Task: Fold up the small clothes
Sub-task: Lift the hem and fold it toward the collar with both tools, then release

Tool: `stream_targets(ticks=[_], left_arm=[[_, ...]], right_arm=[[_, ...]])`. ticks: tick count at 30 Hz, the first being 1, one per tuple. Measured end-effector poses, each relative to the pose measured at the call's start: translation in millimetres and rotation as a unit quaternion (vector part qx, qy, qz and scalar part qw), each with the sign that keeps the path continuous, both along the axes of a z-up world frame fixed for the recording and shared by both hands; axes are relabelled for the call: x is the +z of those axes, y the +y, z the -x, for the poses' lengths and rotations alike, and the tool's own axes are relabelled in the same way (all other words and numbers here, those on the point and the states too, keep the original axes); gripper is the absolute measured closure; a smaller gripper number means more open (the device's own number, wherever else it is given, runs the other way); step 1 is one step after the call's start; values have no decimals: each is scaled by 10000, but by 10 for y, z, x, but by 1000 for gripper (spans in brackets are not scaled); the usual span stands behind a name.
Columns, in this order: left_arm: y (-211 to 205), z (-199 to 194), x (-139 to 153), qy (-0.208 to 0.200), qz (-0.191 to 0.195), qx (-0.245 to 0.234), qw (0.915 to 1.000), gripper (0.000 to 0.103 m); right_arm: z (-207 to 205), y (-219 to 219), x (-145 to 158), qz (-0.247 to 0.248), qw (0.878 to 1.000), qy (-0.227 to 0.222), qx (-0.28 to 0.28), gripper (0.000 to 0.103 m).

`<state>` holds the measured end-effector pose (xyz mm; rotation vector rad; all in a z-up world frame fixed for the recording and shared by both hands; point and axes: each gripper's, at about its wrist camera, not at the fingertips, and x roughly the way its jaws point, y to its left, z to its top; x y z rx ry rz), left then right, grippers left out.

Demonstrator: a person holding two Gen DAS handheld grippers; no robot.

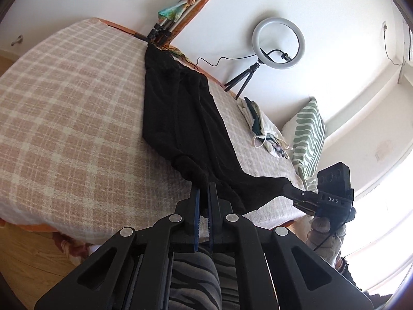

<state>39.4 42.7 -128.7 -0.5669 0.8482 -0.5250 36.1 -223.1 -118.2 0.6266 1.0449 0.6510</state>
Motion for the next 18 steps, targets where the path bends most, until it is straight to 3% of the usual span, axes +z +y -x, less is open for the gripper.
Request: stream_targets(ticks=[7,18], left_arm=[[-30,-552,83,-16,-123,23,9999,100],[-47,-1332,-154,343,-330,174,9987,100]], right_arm=[[-589,35,78,200,9998,-7,-35,98],[-1426,102,-255,589,9973,404,-169,98]])
